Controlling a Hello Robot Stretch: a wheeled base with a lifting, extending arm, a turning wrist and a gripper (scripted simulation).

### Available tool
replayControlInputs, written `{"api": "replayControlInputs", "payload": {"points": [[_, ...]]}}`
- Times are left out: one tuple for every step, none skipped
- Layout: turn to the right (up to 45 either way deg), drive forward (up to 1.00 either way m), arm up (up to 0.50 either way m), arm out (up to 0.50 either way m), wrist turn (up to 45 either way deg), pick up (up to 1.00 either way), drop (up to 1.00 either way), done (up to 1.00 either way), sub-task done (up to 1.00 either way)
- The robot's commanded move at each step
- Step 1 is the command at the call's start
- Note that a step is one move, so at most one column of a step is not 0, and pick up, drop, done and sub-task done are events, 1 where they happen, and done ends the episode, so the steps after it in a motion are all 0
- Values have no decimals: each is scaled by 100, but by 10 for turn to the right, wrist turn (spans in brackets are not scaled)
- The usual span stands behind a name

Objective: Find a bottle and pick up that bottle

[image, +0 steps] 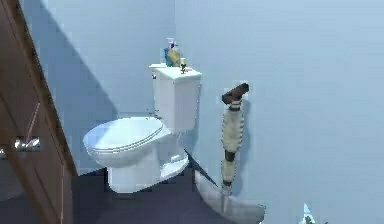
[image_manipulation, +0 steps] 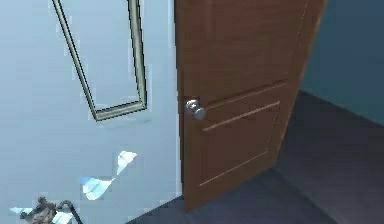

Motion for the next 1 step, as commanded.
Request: {"api": "replayControlInputs", "payload": {"points": [[-450,0,0,0,0,0,0,0,0]]}}
